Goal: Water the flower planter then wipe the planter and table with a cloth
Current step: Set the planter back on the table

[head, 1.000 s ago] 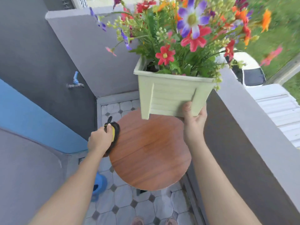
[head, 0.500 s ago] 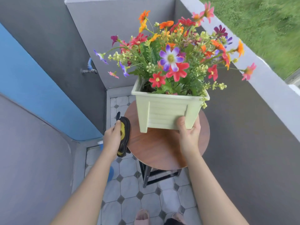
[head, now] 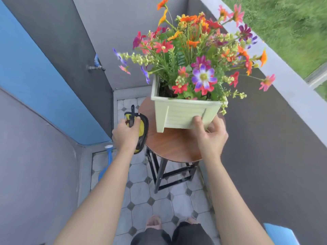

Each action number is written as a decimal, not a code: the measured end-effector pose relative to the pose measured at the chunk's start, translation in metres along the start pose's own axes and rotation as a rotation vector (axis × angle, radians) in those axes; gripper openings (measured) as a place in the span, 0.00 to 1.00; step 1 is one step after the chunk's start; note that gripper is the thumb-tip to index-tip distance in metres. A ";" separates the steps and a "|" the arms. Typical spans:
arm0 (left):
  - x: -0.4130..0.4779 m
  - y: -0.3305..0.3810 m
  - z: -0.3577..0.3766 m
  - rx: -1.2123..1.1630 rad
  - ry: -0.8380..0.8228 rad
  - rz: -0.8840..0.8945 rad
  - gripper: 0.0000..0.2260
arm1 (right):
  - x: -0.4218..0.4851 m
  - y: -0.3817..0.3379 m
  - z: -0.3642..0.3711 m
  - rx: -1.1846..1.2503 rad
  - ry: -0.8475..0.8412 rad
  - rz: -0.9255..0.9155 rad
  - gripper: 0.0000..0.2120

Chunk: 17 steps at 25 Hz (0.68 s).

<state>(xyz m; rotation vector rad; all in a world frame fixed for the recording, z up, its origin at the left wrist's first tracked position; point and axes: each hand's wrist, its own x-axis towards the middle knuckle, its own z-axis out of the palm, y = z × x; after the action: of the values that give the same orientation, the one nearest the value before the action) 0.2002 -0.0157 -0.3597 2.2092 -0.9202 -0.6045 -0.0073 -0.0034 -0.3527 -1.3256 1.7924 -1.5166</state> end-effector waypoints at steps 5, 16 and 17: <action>-0.013 0.019 -0.005 0.113 -0.012 0.374 0.14 | -0.004 0.001 -0.005 0.030 -0.012 -0.005 0.12; -0.023 -0.004 -0.014 -0.245 -0.359 0.600 0.19 | -0.009 0.025 -0.010 0.090 -0.086 -0.009 0.09; -0.023 -0.005 -0.013 -0.248 -0.355 0.594 0.20 | -0.010 0.027 -0.010 0.103 -0.091 0.004 0.08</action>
<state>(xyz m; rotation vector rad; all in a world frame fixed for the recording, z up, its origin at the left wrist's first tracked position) 0.1955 0.0091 -0.3507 1.5207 -1.5136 -0.7759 -0.0215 0.0083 -0.3767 -1.3180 1.6383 -1.5008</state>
